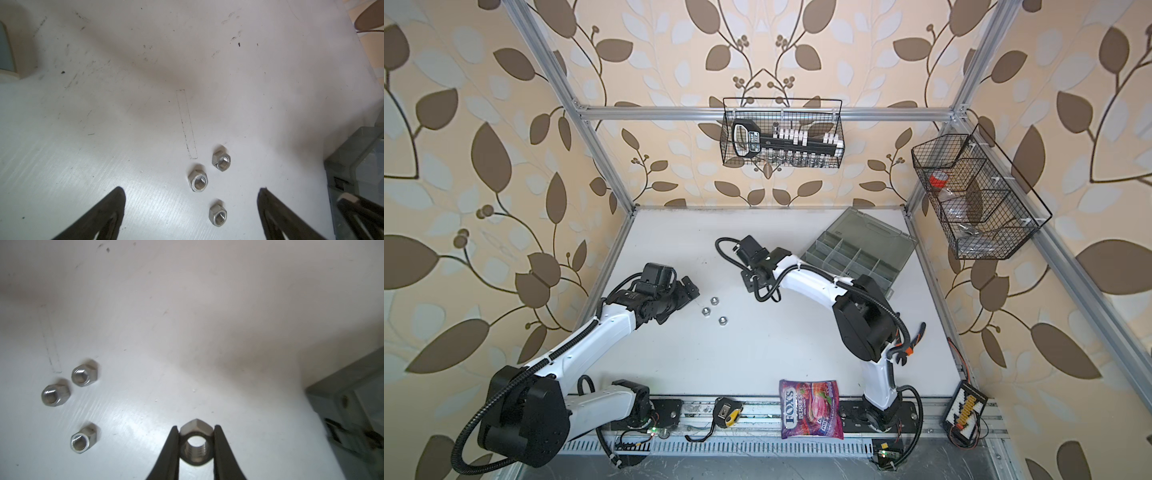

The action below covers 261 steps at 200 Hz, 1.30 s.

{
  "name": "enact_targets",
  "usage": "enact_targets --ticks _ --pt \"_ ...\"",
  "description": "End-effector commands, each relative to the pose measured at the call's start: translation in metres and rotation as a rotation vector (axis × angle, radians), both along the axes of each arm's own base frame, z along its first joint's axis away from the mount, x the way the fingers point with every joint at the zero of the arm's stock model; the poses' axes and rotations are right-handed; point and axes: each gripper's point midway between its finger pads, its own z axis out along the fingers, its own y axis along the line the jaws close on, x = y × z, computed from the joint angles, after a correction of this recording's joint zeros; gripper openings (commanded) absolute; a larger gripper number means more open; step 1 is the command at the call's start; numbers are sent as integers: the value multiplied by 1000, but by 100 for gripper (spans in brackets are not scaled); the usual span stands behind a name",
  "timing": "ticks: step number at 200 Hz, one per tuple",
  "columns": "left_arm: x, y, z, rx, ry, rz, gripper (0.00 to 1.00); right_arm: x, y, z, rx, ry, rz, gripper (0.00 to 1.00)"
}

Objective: Sort the screws and nuts into containers
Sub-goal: 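Lift the nut with the right gripper and carry it over the box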

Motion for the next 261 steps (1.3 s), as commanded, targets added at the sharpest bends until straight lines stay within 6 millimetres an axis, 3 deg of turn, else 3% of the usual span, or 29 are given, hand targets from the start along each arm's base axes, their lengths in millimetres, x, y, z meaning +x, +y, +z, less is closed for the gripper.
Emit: enact_targets --ticks 1,47,69,129,165,219,261 --pt "2 -1 4 16 -9 -9 99 16 -47 6 -17 -18 -106 0" --pt "2 -1 5 14 -10 -11 99 39 -140 21 53 -31 -293 0" --pt "3 -2 5 14 -10 -12 99 42 -175 22 69 -34 -359 0" --pt "7 -5 8 3 -15 -18 99 52 -235 10 39 -16 -475 0" --pt "7 -5 7 4 -14 -18 99 58 -252 -5 31 14 -504 0" --pt "8 -5 8 4 -14 -23 99 66 -253 -24 15 50 -503 0" --pt "6 -4 9 7 -12 -22 99 71 -253 -33 0 63 -497 12"
